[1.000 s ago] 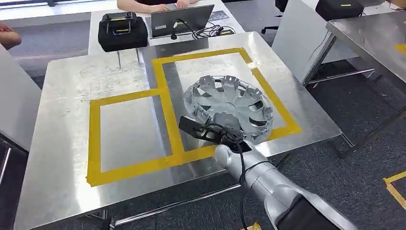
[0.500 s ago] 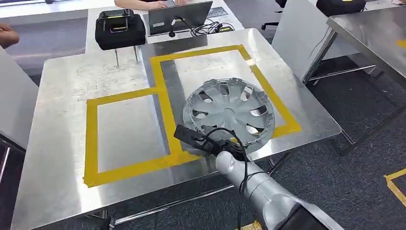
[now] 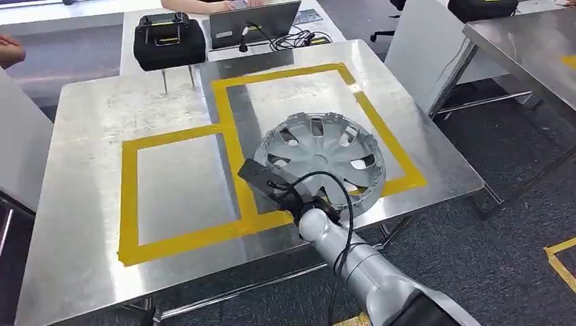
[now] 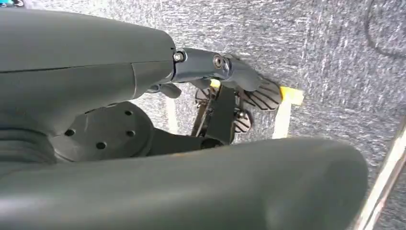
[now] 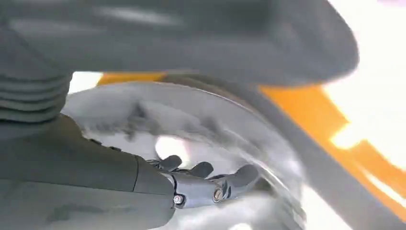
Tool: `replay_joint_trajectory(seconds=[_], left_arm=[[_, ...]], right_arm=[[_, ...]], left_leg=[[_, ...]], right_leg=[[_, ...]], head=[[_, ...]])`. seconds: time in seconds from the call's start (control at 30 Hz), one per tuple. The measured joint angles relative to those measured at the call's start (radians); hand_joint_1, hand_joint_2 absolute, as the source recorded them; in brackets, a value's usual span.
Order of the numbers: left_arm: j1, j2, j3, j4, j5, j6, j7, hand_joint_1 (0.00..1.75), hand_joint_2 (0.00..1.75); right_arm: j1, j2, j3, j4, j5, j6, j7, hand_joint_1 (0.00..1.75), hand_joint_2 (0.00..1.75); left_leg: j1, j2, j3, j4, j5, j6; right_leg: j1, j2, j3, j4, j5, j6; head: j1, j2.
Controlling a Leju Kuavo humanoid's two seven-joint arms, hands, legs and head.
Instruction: Take the parts from the cabinet and place them on the table.
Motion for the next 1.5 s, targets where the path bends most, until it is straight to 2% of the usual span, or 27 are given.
replay_joint_trajectory(seconds=[0.17, 0.23, 0.33, 0.4, 0.43, 0.67, 0.97, 1.07, 1.13, 1.17, 1.37, 1.4, 1.47, 1.5], left_arm=[[0.011, 0.000, 0.002, 0.001, -0.003, -0.007, -0.032, 0.00, 0.00], [0.014, 0.000, 0.002, 0.001, -0.004, -0.010, -0.038, 0.00, 0.00], [0.015, 0.000, 0.003, 0.002, -0.005, -0.011, -0.044, 0.00, 0.00], [0.015, 0.000, 0.003, 0.003, -0.006, -0.012, -0.045, 0.00, 0.00], [0.015, 0.000, 0.003, 0.003, -0.006, -0.013, -0.045, 0.00, 0.00], [0.015, 0.000, 0.009, 0.005, -0.006, -0.013, -0.045, 0.00, 0.00], [0.015, 0.000, 0.011, 0.005, -0.006, -0.013, -0.045, 0.00, 0.00], [0.015, 0.000, 0.015, 0.005, -0.008, -0.015, -0.049, 0.00, 0.00], [0.015, 0.000, 0.018, 0.005, -0.008, -0.016, -0.053, 0.00, 0.00], [0.015, 0.000, 0.018, 0.005, -0.008, -0.016, -0.055, 0.00, 0.00], [0.020, 0.003, 0.027, 0.006, 0.004, -0.017, -0.084, 0.00, 0.00], [0.022, 0.004, 0.028, 0.006, 0.010, -0.018, -0.099, 0.00, 0.00], [0.030, 0.009, 0.045, 0.006, 0.036, -0.037, -0.140, 0.00, 0.00], [0.036, 0.010, 0.052, 0.007, 0.042, -0.043, -0.151, 0.00, 0.00]], right_arm=[[0.005, -0.014, -0.041, -0.124, -0.083, -0.096, -0.034, 0.00, 0.00], [0.007, -0.033, -0.062, -0.199, -0.106, -0.122, -0.033, 0.00, 0.00], [0.008, -0.052, -0.087, -0.272, -0.115, -0.130, -0.032, 0.00, 0.00], [0.015, -0.059, -0.095, -0.304, -0.116, -0.131, -0.032, 0.00, 0.00], [0.017, -0.065, -0.097, -0.321, -0.117, -0.132, -0.032, 0.00, 0.00], [0.027, -0.084, -0.113, -0.384, -0.117, -0.134, -0.032, 0.00, 0.00], [0.032, -0.095, -0.120, -0.417, -0.118, -0.136, -0.032, 0.00, 0.00], [0.037, -0.101, -0.130, -0.435, -0.153, -0.182, -0.063, 0.00, 0.00], [0.039, -0.113, -0.145, -0.462, -0.187, -0.213, -0.068, 0.00, 0.00], [0.041, -0.124, -0.155, -0.480, -0.209, -0.225, -0.068, 0.00, 1.75], [0.076, -0.215, -0.238, -0.604, -0.410, -0.278, -0.077, 0.00, 1.75], [0.089, -0.244, -0.261, -0.629, -0.460, -0.293, -0.087, 0.00, 0.00], [0.180, -0.343, -0.334, -0.721, -0.605, -0.378, -0.115, 0.00, 0.00], [0.242, -0.403, -0.395, -0.769, -0.682, -0.398, -0.137, 0.00, 0.00]], left_leg=[[0.000, 0.000, 0.000, 0.000, 0.000, 0.000], [0.000, 0.000, 0.000, 0.000, -0.001, 0.000], [0.000, 0.000, 0.002, 0.000, -0.003, -0.001], [0.000, 0.000, 0.002, 0.000, -0.003, -0.001], [0.000, 0.000, 0.002, 0.000, -0.002, 0.000], [0.000, 0.000, -0.001, 0.000, -0.001, 0.000], [0.000, 0.000, 0.000, 0.000, -0.001, 0.000], [0.000, 0.000, 0.001, 0.000, -0.001, 0.000], [0.000, 0.000, 0.001, 0.000, -0.001, -0.001], [0.000, 0.000, 0.001, 0.000, -0.001, -0.001], [-0.001, -0.001, 0.001, 0.000, -0.001, 0.000], [-0.002, -0.001, 0.002, 0.001, -0.001, 0.000], [-0.001, -0.006, 0.005, 0.001, -0.003, 0.002], [-0.001, -0.013, 0.008, 0.001, -0.004, 0.005]], right_leg=[[0.000, 0.000, -0.001, 0.000, -0.001, 0.000], [0.000, 0.000, -0.013, 0.000, -0.002, 0.000], [0.000, 0.000, -0.016, -0.001, -0.008, -0.005], [0.000, 0.000, -0.016, -0.001, -0.006, -0.003], [0.000, 0.000, -0.016, -0.001, -0.003, 0.001], [0.000, 0.000, -0.001, -0.001, -0.001, 0.002], [0.000, 0.000, -0.003, -0.001, -0.001, 0.002], [0.000, 0.000, -0.018, -0.001, -0.002, 0.001], [0.000, 0.000, -0.017, -0.001, -0.004, 0.000], [0.000, 0.000, -0.017, -0.001, -0.004, 0.000], [-0.002, 0.000, -0.017, -0.001, -0.002, 0.001], [-0.003, 0.000, -0.019, -0.002, -0.002, 0.001], [-0.002, -0.003, -0.012, -0.006, -0.005, 0.004], [-0.001, -0.008, -0.005, -0.007, -0.009, 0.007]], head=[[-0.001, 0.000], [-0.002, 0.000], [0.001, 0.000], [0.000, 0.000], [0.001, 0.000], [-0.001, 0.000], [-0.002, 0.000], [-0.003, 0.000], [-0.003, 0.000], [-0.003, 0.000], [0.000, 0.000], [0.000, 0.000], [-0.010, 0.000], [-0.010, 0.000]])
